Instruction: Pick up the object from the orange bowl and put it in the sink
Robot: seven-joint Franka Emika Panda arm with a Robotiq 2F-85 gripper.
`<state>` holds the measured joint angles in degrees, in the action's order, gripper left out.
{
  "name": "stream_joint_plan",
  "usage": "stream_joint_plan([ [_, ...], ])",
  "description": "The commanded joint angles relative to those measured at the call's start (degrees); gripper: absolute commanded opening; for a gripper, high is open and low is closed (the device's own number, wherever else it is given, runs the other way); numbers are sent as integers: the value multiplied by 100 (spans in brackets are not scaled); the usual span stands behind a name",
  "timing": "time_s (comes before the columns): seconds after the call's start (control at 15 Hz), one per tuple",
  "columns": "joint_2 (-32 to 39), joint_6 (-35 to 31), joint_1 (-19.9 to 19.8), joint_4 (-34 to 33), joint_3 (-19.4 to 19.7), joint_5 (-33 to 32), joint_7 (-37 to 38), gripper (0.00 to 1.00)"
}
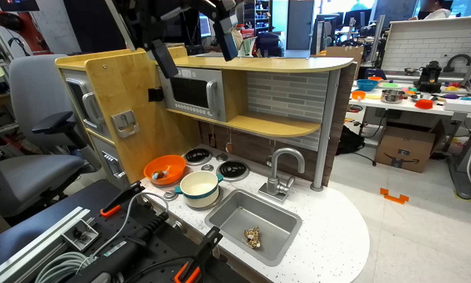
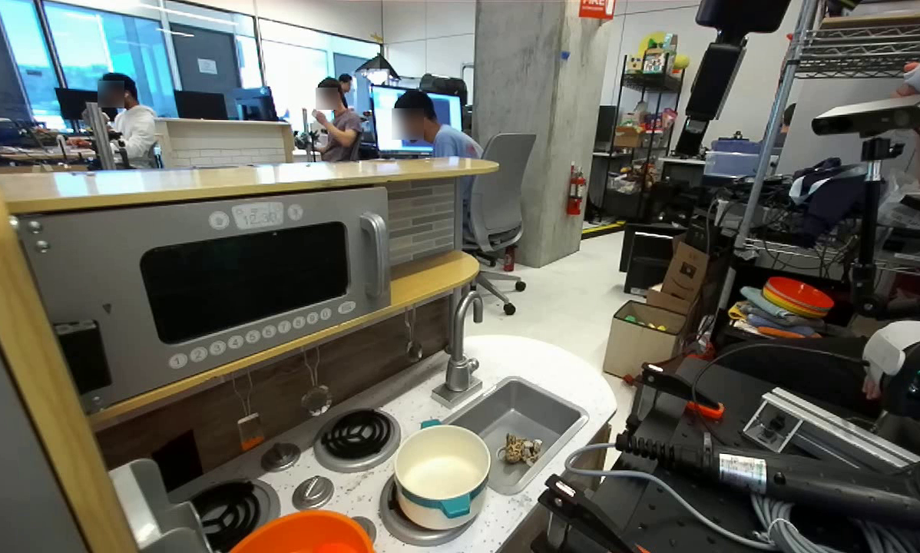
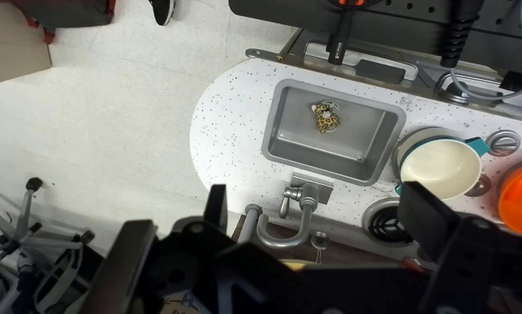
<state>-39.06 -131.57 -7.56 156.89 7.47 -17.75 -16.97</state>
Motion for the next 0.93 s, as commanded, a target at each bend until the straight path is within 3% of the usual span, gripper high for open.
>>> stream_joint_plan([
  [0.0,17,-99,37,14,29,14,37,100],
  [0.2,212,-407,101,39,35,130,127,100],
  [0.33,563,-256,166,-66,-44,147,155,100],
  [0.87,2263,-413,939,-245,-328,592,-124,100],
])
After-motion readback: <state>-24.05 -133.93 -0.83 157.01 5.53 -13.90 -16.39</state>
